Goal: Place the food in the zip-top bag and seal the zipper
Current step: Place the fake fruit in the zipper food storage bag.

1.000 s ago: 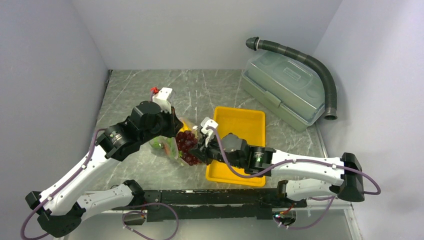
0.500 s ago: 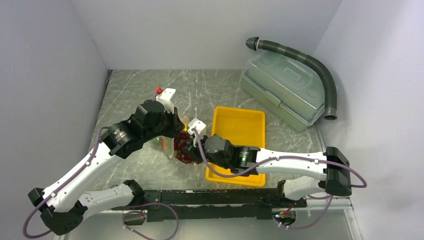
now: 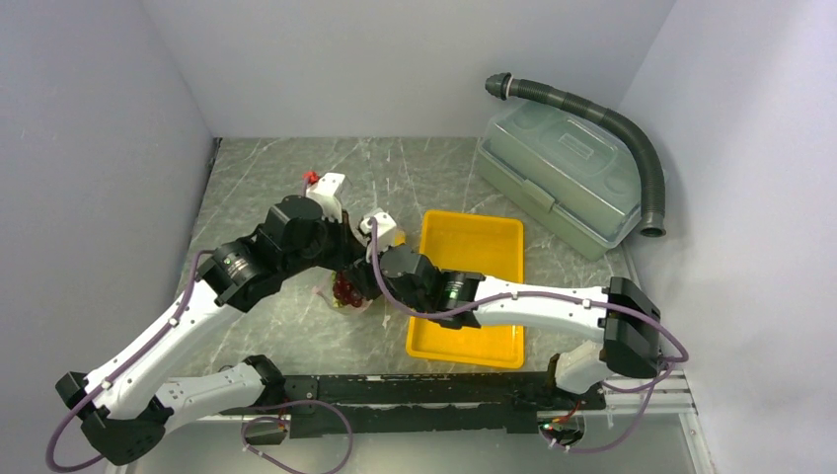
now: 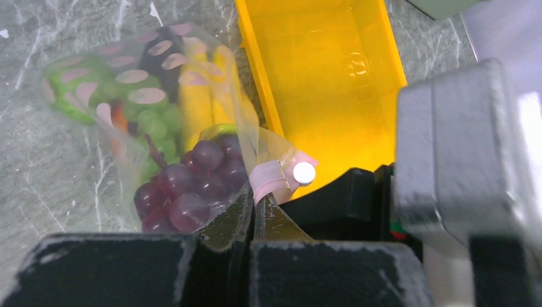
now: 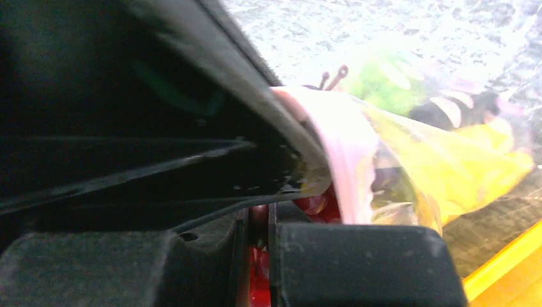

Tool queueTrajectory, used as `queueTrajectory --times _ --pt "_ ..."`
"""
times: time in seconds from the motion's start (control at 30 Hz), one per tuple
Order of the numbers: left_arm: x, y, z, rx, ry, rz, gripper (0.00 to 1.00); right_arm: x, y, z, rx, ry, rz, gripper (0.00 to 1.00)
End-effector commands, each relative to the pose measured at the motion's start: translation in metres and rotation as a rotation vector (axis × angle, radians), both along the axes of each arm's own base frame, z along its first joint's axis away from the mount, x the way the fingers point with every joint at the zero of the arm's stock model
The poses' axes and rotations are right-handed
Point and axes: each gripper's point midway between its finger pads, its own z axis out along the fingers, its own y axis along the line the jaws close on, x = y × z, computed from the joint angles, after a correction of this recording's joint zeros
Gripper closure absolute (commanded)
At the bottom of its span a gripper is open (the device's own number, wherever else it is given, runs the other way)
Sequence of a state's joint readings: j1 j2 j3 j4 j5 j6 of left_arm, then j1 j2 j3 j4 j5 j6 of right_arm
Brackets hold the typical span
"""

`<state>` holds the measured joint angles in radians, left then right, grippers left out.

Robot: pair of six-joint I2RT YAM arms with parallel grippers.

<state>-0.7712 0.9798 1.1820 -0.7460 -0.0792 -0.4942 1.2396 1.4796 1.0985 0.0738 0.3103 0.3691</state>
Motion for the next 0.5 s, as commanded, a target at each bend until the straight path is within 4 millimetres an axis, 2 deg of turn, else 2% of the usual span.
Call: queueTrajectory --times 0.0,0.3,0.47 --pt "-0.008 -0.020 0.038 -0.155 -0.032 -0.064 1.00 0.041 0.008 0.047 0.236 0.032 -0.178 1.00" --pt "-0.013 -0.019 0.044 -0.171 -0.028 -0.071 1.00 0.075 -0.014 0.036 0.232 0.037 -0.449 1.00" --pt "-0.018 -0.020 0.056 -0.203 -0.032 -0.087 1.00 0.089 -0.011 0.014 0.211 0.049 -0.496 1.00"
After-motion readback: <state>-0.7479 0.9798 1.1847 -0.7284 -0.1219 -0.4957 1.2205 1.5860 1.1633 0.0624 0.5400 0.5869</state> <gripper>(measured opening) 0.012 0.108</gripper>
